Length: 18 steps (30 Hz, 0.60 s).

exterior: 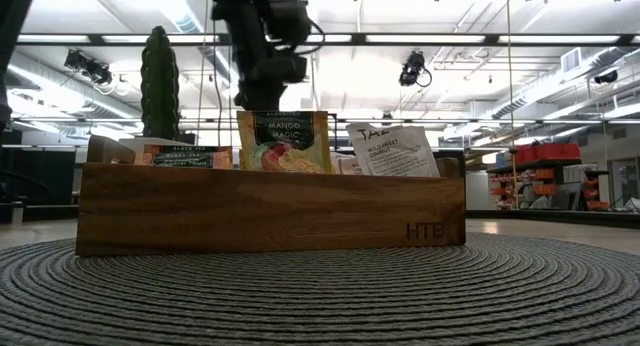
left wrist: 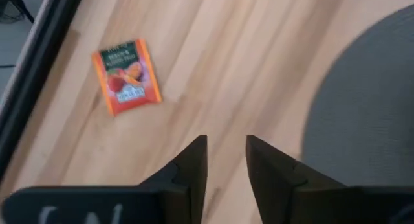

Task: Pick & Place Tea
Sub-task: Put the orange tea bag into the left section of the wooden organizer

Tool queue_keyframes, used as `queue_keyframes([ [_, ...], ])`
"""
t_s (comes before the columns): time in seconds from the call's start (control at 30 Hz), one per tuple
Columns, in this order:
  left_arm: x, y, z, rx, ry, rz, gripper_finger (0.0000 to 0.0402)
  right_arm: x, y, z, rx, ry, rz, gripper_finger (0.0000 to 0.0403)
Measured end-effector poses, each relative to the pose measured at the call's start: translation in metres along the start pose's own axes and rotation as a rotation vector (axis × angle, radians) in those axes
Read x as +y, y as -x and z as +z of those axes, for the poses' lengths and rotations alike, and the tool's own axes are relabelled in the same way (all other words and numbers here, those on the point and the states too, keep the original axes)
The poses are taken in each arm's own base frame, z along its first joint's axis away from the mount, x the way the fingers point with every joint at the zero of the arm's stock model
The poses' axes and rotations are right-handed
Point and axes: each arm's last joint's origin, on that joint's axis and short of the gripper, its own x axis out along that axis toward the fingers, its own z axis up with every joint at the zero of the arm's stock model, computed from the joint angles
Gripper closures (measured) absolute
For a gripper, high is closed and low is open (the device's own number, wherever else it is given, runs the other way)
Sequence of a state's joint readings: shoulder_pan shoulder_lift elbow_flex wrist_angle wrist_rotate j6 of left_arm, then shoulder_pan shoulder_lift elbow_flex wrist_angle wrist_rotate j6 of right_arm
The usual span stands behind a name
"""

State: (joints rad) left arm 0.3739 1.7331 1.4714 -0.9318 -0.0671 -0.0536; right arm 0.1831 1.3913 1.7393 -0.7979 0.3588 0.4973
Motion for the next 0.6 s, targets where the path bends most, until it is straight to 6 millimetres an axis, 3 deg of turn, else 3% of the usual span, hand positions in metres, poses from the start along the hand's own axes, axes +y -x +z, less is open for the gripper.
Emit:
queue_keyframes([
  [0.13, 0.005, -0.009, 0.011, -0.001, -0.052, 0.01, 0.0253, -0.002, 0.009, 0.002, -0.007, -0.011, 0.014, 0.0264],
  [0.33, 0.01, -0.024, 0.019, 0.013, -0.003, 0.159, 0.018, -0.008, 0.023, 0.004, -0.02, -0.025, -0.003, 0.0264],
  [0.6, 0.021, -0.056, 0.021, 0.08, 0.027, 0.16, 0.0161, -0.014, 0.032, 0.001, 0.003, -0.041, -0.041, 0.0264],
])
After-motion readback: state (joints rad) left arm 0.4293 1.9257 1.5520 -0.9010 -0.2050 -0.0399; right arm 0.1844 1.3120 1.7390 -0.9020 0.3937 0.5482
